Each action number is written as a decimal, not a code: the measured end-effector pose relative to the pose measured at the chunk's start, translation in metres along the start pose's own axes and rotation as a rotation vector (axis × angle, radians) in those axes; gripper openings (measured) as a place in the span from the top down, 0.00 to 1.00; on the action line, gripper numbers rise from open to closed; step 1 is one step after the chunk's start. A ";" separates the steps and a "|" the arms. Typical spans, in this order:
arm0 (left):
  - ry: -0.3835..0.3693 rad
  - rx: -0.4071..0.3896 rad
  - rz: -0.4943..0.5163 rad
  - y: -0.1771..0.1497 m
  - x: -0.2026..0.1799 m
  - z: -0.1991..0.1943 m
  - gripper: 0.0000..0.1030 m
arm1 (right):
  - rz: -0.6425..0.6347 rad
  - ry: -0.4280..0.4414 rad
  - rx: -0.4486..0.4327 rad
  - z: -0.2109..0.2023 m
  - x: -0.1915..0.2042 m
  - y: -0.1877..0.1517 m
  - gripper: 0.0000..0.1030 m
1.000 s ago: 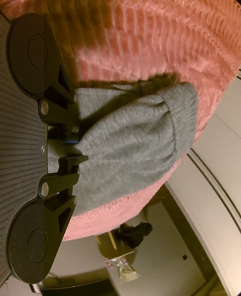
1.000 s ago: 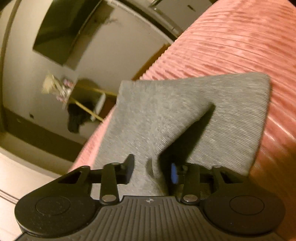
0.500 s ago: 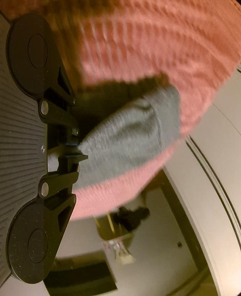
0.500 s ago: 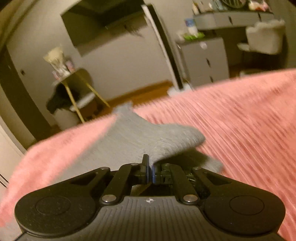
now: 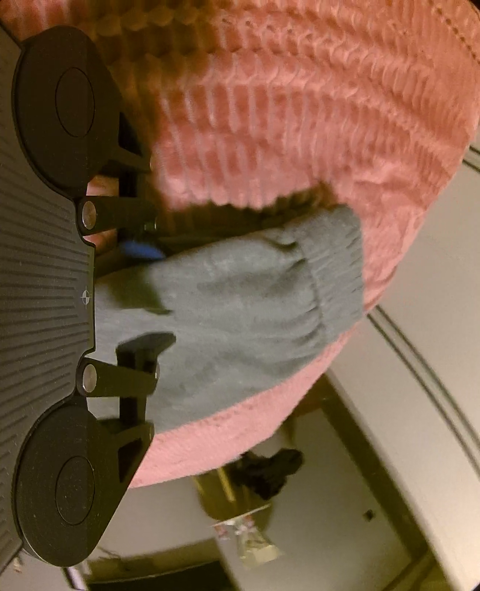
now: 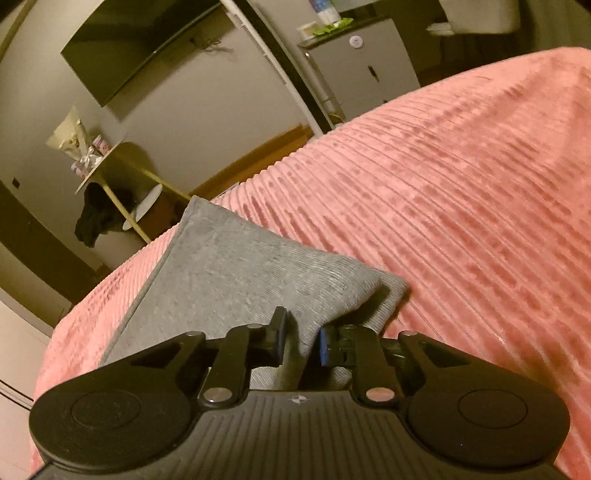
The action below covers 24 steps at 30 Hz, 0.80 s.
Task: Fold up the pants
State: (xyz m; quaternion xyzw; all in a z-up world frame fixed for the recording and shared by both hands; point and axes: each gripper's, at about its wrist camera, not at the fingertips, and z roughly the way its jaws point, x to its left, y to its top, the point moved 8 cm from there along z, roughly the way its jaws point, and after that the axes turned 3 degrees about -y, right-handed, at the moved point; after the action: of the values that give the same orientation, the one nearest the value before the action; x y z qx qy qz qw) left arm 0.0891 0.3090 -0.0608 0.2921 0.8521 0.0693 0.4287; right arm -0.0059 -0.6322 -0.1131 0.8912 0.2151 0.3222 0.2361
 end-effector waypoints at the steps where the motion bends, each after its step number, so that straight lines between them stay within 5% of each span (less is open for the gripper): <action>1: -0.001 -0.008 -0.013 0.004 0.001 -0.002 0.53 | -0.030 -0.011 -0.018 0.000 0.001 0.001 0.97; 6: 0.009 -0.070 -0.028 0.030 0.010 -0.009 0.53 | -0.173 -0.126 -0.047 -0.003 0.009 0.000 0.95; 8: 0.017 -0.071 -0.038 0.037 0.013 -0.005 0.55 | -0.204 -0.188 -0.053 -0.005 0.009 0.000 0.86; 14: -0.003 -0.054 -0.049 0.047 0.013 0.010 0.80 | -0.230 -0.300 -0.198 -0.044 0.017 0.012 0.72; 20: 0.047 -0.168 0.140 0.043 -0.001 -0.007 0.88 | -0.366 -0.212 -0.347 -0.086 0.072 0.013 0.64; 21: 0.066 -0.183 0.170 0.041 -0.002 -0.010 0.88 | -0.388 -0.178 -0.351 -0.090 0.085 0.010 0.63; 23: 0.161 -0.186 0.226 0.036 0.002 -0.008 0.72 | -0.439 -0.081 -0.330 -0.094 0.115 0.000 0.61; 24: 0.219 -0.200 0.237 0.035 0.006 -0.009 0.46 | -0.474 -0.019 -0.303 -0.093 0.133 -0.009 0.60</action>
State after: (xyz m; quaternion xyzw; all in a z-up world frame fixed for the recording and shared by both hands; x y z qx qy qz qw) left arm 0.0952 0.3426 -0.0468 0.3373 0.8421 0.2348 0.3492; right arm 0.0223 -0.5271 0.0081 0.7735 0.3645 0.2780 0.4376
